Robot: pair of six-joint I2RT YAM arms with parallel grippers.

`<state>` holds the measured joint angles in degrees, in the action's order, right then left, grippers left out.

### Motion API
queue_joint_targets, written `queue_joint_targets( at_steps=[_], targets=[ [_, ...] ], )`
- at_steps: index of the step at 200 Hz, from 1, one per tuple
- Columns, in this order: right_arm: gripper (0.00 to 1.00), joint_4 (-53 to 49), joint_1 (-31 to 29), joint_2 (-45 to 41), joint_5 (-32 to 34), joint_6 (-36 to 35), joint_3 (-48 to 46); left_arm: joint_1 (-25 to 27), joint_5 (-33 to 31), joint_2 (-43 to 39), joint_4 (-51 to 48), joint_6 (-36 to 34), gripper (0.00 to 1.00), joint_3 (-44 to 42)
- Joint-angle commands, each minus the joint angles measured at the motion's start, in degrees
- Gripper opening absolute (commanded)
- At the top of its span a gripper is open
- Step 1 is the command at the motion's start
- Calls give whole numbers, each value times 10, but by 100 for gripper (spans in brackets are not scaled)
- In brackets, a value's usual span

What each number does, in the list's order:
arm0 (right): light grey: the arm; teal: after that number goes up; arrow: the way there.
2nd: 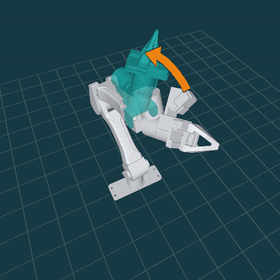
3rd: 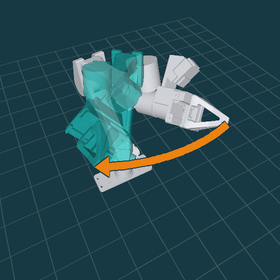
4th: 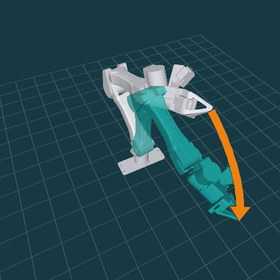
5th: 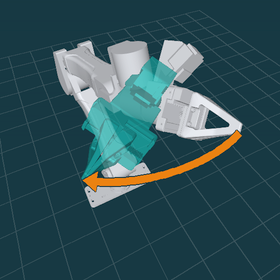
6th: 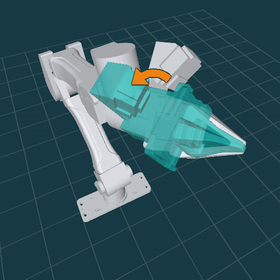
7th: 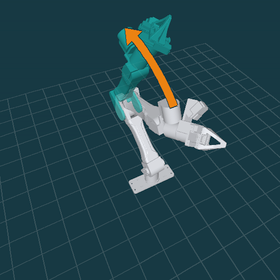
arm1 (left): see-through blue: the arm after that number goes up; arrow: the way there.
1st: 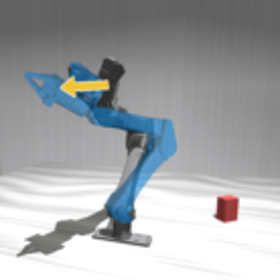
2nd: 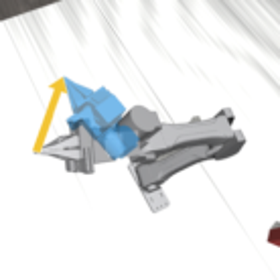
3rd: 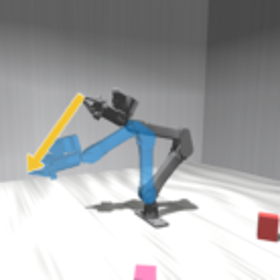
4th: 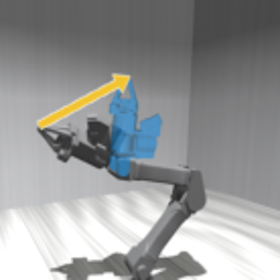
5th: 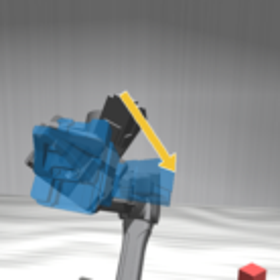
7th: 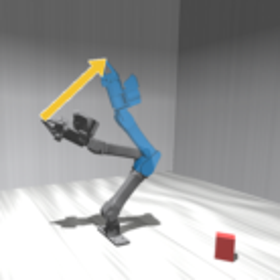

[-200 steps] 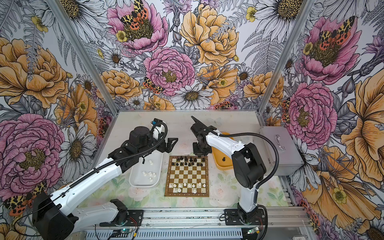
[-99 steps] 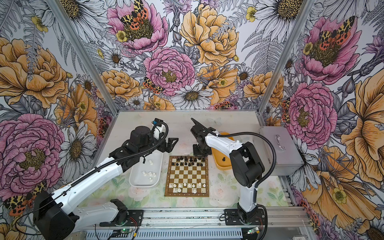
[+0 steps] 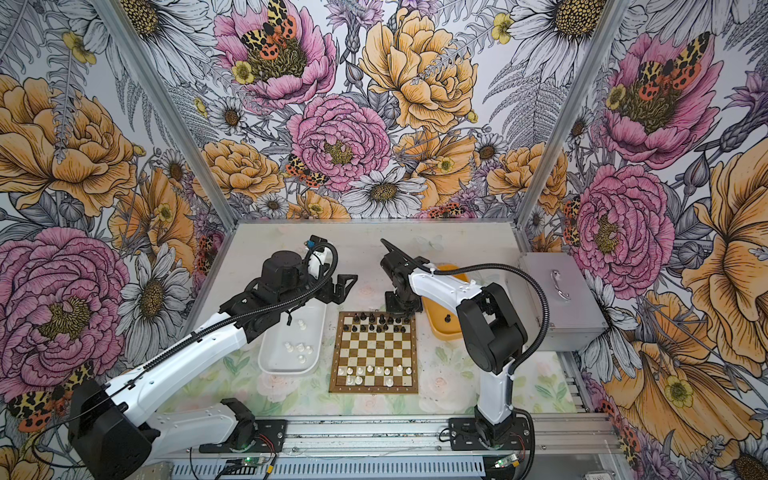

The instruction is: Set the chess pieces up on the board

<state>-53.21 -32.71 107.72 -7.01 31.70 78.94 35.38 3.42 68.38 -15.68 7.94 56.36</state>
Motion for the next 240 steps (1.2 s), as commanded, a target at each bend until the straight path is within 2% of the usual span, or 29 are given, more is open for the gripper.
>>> queue_joint_targets(
  at_steps=[1, 240],
  targets=[
    [16, 10, -3, 13, -2, -1, 5, -6, -2, 6, -3, -3, 99, 19],
    [18, 7, 12, 36, -8, -24, 27, -5, -7, 11, 2, 3, 99, 21]
  ],
)
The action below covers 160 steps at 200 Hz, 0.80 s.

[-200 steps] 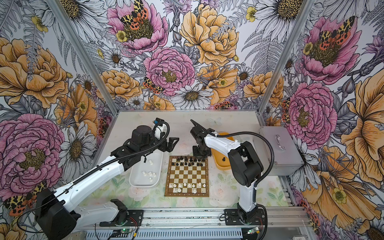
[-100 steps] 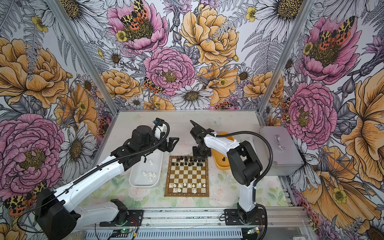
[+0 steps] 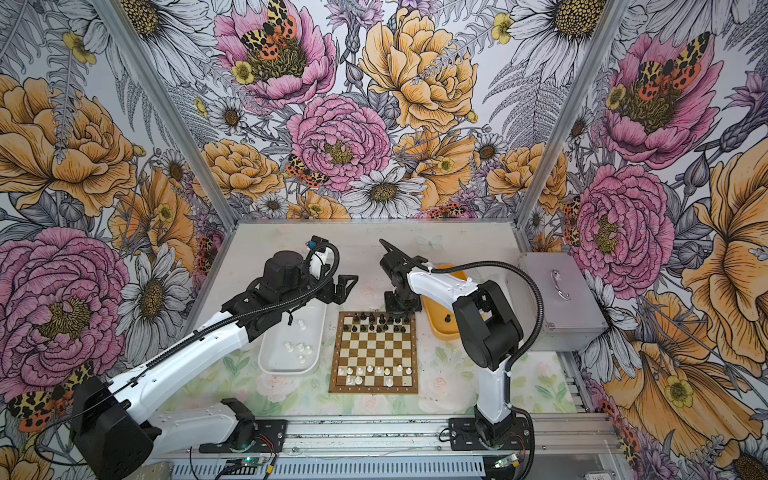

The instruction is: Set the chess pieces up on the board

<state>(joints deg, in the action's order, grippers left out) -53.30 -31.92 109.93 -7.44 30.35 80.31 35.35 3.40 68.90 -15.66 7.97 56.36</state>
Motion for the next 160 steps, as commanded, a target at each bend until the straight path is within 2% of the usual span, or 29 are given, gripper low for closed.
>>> queue_joint_targets(
  at_steps=[1, 52, 101, 160],
  targets=[
    [18, 9, 5, 14, -3, -11, 13, -5, -7, 6, 1, 3, 99, 20],
    [22, 8, 8, 10, -8, -15, 10, -5, -8, 10, 1, 4, 99, 24],
    [32, 8, 11, 6, -13, -20, 12, -3, -9, 15, 2, 7, 99, 29],
    [34, 5, 15, -1, -13, -25, 32, -2, -13, 18, 7, 5, 99, 30]
  ],
)
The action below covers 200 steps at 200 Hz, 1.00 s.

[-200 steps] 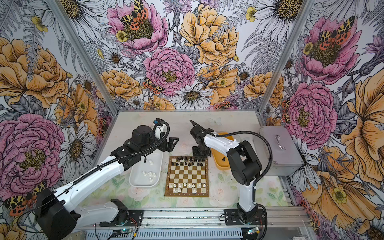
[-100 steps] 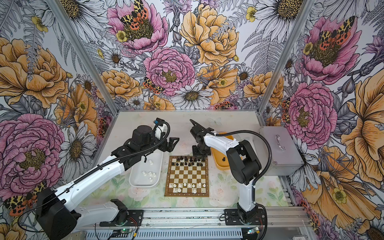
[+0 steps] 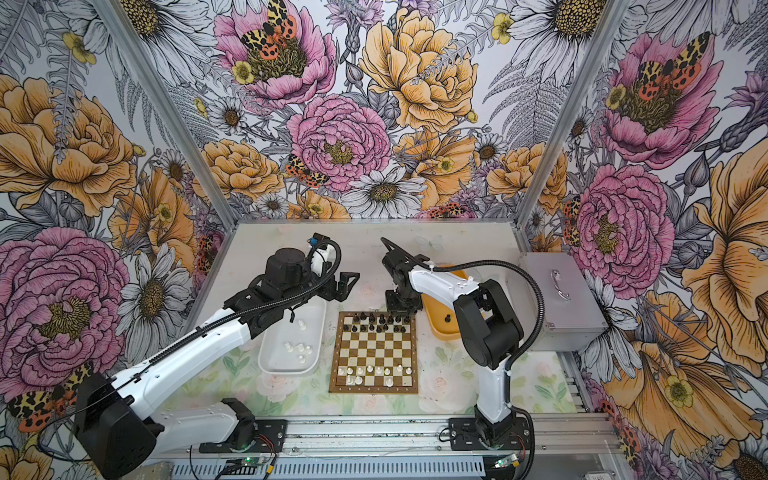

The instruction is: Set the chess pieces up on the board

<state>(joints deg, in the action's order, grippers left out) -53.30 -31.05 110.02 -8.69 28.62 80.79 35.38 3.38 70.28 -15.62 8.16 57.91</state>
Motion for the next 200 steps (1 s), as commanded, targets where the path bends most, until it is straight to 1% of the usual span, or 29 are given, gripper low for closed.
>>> queue_joint_targets(
  at_steps=[1, 50, 88, 125, 142, 158, 200],
  targets=[
    [34, 5, 6, -2, -1, -8, 27, -2, -12, 4, 7, 3, 99, 14],
    [34, -2, 20, 9, 14, -16, 60, -2, -13, 10, 10, -4, 99, 20],
    [34, -11, 51, 5, 24, -24, 106, -2, -9, 21, 16, -15, 99, 31],
    [36, -45, 85, -17, 74, -44, 134, -4, 19, 55, 30, -22, 99, 59],
    [36, -57, 102, -42, 98, -47, 113, -2, 35, 72, 44, -23, 99, 70],
    [35, -59, 120, -73, 113, -44, 75, 3, 47, 92, 54, -25, 99, 82],
    [31, -57, 147, -151, 136, -26, -42, 45, 63, 149, 56, -42, 99, 130]
  ],
)
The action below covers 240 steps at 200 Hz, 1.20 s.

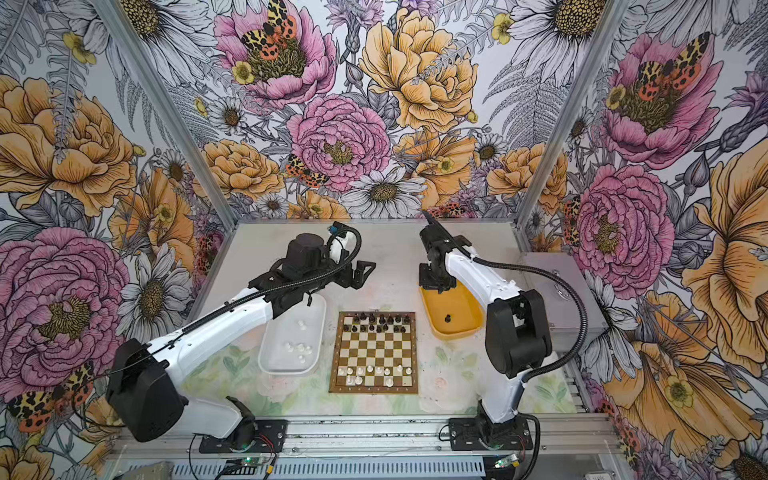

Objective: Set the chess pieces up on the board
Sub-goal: 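Move the right gripper back over the yellow tray, then lower the right gripper onto the last black piece in the yellow tray and close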

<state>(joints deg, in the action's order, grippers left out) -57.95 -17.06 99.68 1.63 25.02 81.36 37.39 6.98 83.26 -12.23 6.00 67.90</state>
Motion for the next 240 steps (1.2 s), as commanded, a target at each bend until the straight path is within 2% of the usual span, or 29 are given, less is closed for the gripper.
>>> queue_joint_targets(
  at_steps=[1, 67, 98, 154, 193, 240],
  targets=[
    [31, -10, 8, -50, 34, 11, -50, 25, 28, 20, 22, -21, 99, 31],
    [30, 10, 30, -133, 43, 32, -172, 63, 50, 54, 25, -11, 99, 53],
    [30, 33, 38, -134, 32, 35, -199, 69, 51, 49, 19, -7, 99, 49],
    [30, 67, 42, -98, 10, 27, -198, 78, 33, 31, 12, 1, 99, 36],
    [37, 80, 44, -77, -2, 18, -194, 81, 18, 23, 5, 3, 99, 33],
    [36, 88, 48, -48, -7, 10, -180, 82, 0, 17, -3, 1, 99, 33]
  ],
)
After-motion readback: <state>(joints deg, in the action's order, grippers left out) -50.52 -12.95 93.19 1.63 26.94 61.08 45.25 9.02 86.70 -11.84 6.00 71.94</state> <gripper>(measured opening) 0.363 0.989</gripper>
